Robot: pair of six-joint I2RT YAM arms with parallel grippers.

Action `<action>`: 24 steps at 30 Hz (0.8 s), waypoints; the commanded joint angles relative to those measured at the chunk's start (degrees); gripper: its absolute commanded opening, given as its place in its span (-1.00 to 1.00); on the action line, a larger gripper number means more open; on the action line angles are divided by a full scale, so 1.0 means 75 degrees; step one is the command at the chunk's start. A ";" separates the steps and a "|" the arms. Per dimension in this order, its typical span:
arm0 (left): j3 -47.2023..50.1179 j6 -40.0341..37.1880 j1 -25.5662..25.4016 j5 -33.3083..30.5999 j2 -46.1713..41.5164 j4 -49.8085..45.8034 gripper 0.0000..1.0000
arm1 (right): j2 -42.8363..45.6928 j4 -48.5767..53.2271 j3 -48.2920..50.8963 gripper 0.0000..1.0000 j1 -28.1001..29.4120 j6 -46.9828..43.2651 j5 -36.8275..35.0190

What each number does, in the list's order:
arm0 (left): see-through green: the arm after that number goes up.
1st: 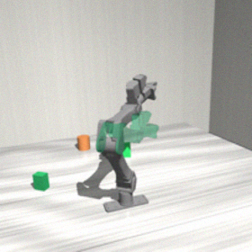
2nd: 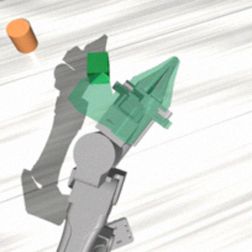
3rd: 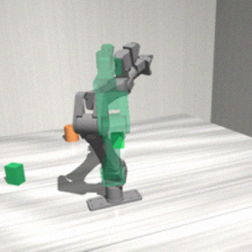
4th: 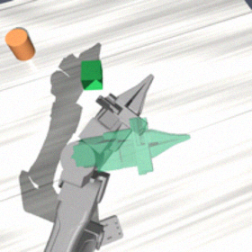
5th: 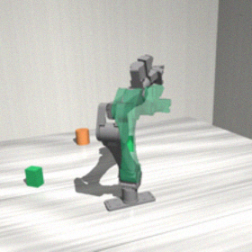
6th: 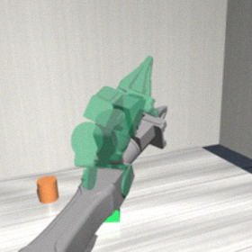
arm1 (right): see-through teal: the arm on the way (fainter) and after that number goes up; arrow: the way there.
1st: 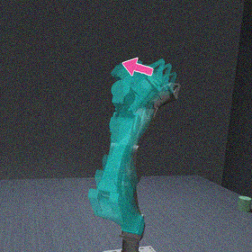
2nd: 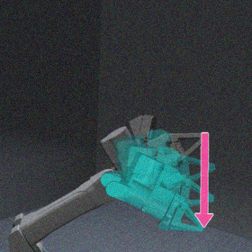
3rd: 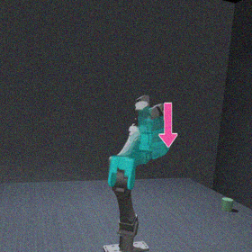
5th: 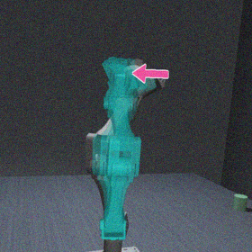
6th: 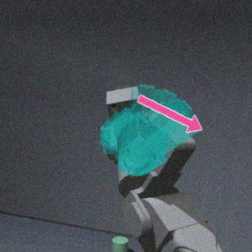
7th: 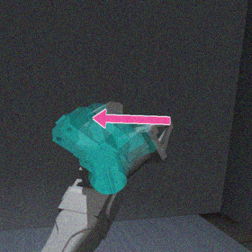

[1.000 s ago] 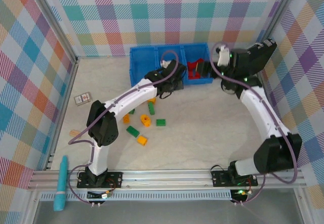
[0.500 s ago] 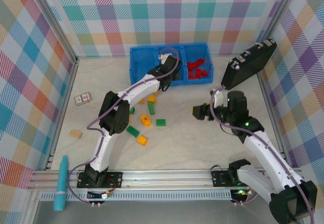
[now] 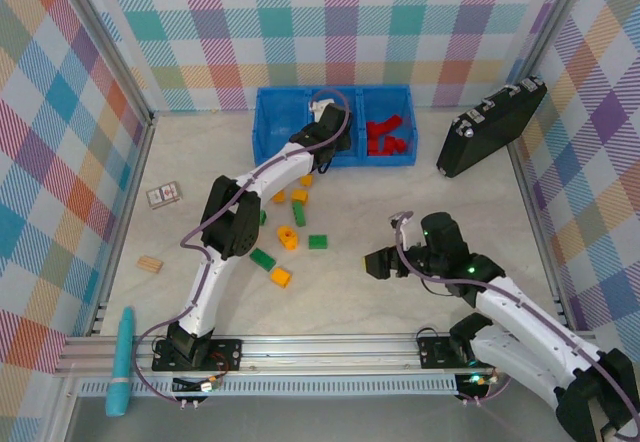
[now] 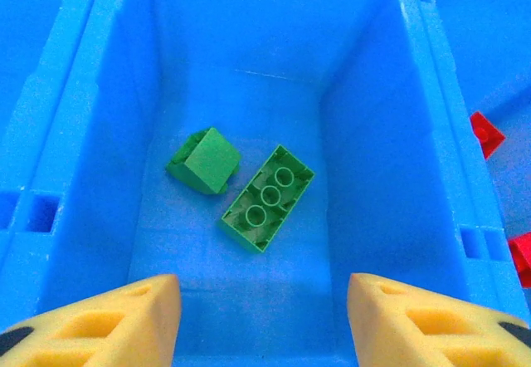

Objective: Sort the legos into containers by color
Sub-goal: Place the lego in the container, then pick up the lego from the center of the table.

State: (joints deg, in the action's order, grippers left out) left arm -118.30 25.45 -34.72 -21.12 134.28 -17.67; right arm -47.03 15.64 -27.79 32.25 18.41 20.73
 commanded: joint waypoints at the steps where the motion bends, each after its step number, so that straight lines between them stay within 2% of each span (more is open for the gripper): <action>1: 0.0238 -0.0161 0.0035 0.0042 -0.0602 0.0526 0.13 | -0.0462 -0.0259 -0.0389 0.67 0.0275 -0.0428 -0.0174; 6: 0.0923 -0.0806 0.0103 0.0370 -0.2016 0.0652 0.19 | -0.2235 -0.0210 -0.1352 0.67 0.0575 -0.1117 -0.0121; 11: 0.1897 -0.1613 0.0300 0.0259 -0.3845 0.0399 0.27 | -0.4148 -0.0023 -0.2558 0.67 0.1019 -0.0995 -0.0601; 16: 0.3223 -0.2324 0.0544 -0.0265 -0.5773 0.0046 0.36 | -0.5955 0.1173 -0.4156 0.67 0.1161 0.0781 -0.1664; 20: 0.3770 -0.2996 0.0621 -0.0805 -0.6881 -0.0281 0.43 | -0.6467 0.0931 -0.4332 0.70 0.1241 0.2131 -0.1406; 24: 0.4433 -0.3197 0.0719 -0.1133 -0.7988 -0.0480 0.48 | -0.7011 0.1235 -0.4803 0.76 0.1605 0.2494 -0.1767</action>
State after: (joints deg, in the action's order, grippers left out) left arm -88.29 5.04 -29.89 -26.35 77.47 -17.54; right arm -97.56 22.06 -60.86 42.30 31.29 9.32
